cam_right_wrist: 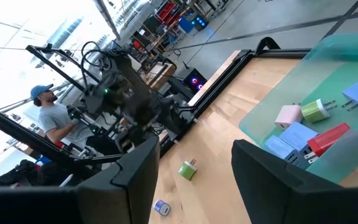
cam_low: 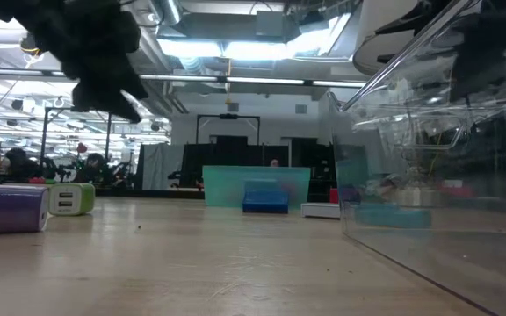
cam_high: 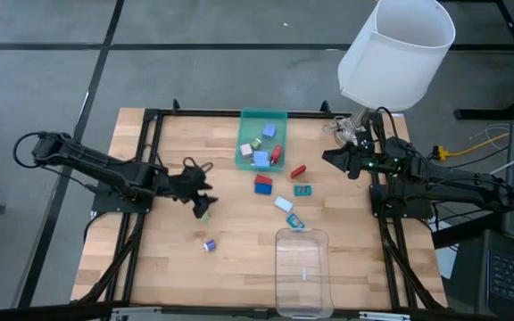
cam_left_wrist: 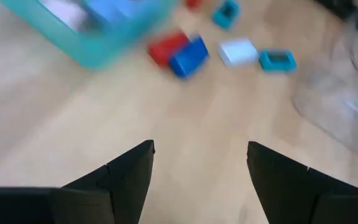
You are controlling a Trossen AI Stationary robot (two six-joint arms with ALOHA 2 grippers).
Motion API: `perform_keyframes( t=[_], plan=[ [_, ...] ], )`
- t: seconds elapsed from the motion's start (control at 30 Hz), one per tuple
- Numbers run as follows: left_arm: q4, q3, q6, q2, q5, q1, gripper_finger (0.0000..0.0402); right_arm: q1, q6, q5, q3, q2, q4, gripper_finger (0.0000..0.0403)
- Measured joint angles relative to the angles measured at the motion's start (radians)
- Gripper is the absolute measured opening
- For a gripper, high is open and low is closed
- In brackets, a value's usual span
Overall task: Pick & Place Office items
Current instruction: Put the violet charger adapter into the green bin
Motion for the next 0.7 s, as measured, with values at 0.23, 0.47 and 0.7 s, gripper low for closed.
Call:
perform_keyframes(
  t=[0.23,0.47,0.7],
  plan=[
    [0.042,0.007,-0.213,0.148,0.135,-0.177,0.0253,0.0,0.022,-0.018,0.0,0.0,0.0,0.02],
    [0.009,0.119,-0.311,0.302,0.157,-0.301,0.0258,0.0,0.022,-0.025,0.0,0.0,0.0,0.02],
    [0.015,0.151,-0.397,0.394,0.249,-0.31,0.0305,0.0,0.017,-0.035,0.0,0.0,0.0,0.02]
  ],
)
